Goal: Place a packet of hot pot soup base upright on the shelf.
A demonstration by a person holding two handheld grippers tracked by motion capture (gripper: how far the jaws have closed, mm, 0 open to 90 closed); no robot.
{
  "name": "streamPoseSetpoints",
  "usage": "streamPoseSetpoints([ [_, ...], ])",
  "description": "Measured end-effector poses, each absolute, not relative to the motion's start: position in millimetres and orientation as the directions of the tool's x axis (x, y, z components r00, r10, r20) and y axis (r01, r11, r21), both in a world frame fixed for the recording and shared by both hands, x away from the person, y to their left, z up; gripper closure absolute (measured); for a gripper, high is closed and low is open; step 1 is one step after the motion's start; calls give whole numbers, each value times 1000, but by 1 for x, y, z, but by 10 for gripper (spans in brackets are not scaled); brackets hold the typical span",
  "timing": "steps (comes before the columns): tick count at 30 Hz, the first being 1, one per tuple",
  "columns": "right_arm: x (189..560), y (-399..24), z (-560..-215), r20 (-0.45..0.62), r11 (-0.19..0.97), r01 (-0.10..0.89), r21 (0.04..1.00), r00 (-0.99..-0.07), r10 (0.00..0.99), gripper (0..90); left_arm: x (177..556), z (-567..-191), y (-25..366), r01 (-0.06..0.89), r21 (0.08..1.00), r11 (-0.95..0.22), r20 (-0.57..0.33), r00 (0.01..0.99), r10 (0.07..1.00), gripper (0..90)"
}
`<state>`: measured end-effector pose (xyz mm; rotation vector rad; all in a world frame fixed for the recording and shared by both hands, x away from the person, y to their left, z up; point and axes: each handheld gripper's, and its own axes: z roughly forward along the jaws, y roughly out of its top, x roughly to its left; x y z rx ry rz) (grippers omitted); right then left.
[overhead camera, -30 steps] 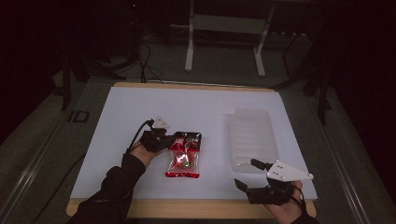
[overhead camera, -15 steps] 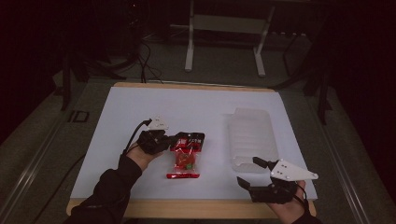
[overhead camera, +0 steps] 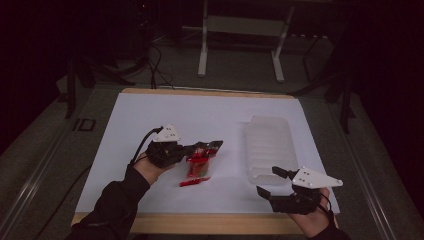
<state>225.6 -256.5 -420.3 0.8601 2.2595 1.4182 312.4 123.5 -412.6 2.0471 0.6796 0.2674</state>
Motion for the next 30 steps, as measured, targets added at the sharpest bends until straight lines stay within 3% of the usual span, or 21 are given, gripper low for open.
streamPoseSetpoints([
  [10,254,-252,-398,9,354,284,891,-792,611,245,309,-391,132,312,865,-392,-65,845,530,898],
  [21,298,-239,-373,-12,418,180,891,-909,416,294,301,-379,135,244,896,-370,-72,905,420,899],
  [25,311,-235,-368,24,415,185,891,-931,363,384,298,-375,136,230,905,-357,-77,916,394,898],
  [30,319,-221,-367,24,437,171,883,-946,322,423,294,-370,136,215,918,-334,-88,930,357,898],
])
